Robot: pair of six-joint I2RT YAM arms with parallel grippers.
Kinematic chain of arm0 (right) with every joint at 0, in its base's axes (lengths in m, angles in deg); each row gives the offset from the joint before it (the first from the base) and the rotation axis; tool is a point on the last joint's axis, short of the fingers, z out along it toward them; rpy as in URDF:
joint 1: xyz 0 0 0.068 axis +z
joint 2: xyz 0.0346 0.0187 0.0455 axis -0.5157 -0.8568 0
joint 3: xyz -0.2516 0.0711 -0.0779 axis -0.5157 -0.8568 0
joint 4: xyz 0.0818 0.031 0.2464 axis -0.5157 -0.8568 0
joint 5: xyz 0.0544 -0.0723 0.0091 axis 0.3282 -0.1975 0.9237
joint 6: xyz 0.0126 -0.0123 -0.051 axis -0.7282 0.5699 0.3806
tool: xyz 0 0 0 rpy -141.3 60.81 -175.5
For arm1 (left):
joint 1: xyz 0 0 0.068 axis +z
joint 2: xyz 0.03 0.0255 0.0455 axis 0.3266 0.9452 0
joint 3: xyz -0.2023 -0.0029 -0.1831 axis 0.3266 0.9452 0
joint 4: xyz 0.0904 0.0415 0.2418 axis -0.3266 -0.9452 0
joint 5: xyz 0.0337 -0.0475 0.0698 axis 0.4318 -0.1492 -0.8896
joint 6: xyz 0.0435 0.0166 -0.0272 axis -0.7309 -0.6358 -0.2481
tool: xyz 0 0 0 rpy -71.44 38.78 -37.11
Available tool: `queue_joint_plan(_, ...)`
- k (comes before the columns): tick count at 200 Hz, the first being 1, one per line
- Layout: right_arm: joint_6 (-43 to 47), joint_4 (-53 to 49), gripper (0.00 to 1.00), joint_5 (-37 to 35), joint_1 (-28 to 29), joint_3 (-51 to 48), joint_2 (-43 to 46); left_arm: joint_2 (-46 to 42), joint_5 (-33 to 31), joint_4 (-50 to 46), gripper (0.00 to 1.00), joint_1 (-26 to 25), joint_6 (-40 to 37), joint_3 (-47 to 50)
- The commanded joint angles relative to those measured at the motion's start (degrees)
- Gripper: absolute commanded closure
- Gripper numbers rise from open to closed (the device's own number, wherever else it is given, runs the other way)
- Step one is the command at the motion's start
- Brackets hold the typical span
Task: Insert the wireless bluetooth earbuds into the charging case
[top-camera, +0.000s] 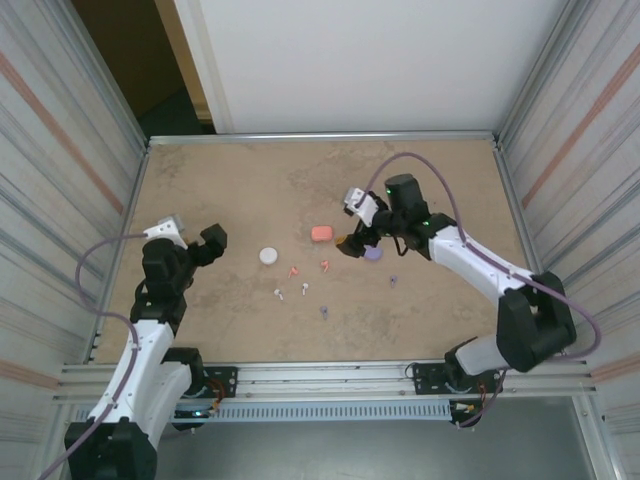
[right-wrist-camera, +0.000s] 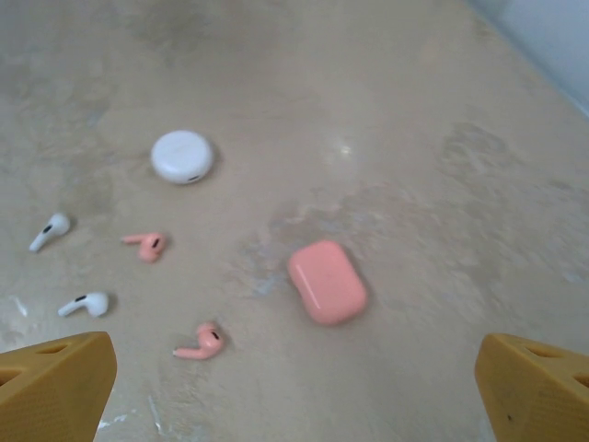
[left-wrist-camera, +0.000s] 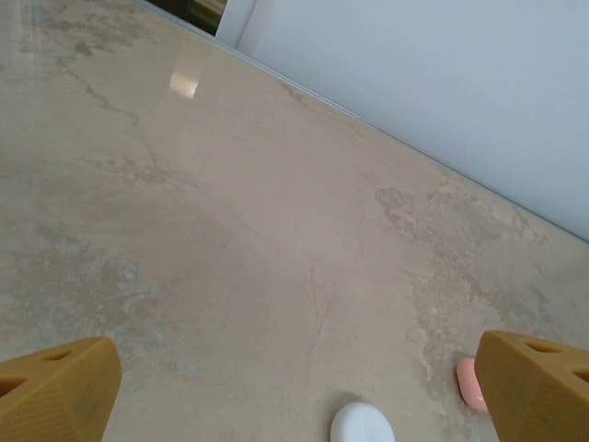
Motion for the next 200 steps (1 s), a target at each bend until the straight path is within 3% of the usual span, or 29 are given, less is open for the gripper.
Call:
queue_joint_plan(1, 9.57, -7.73, 0.01, 2.14, 0.62, 6.09, -4.92, -1.35, 0.21, -2.08, 0.01, -0.24, 0.94, 0.72)
queue_joint_plan(90, 22.37, -19.66, 0.01, -2.06, 2.15, 22.44, -24.16, -2.66, 0.27, -2.44, 0.01, -0.29, 0.99, 0.82)
queue_joint_plan(149, 25.39, -26.89, 0.03, -6.34, 2.9, 30.85, -32.71, -2.68, -0.17, -2.44, 0.01, -0.25, 0.89, 0.89)
queue_joint_plan(200, 26.06, -26.44, 0.03, -6.89, 2.95, 34.25, -36.88, -2.3, -0.56, -2.42, 0.01, -0.24, 0.73, 0.89)
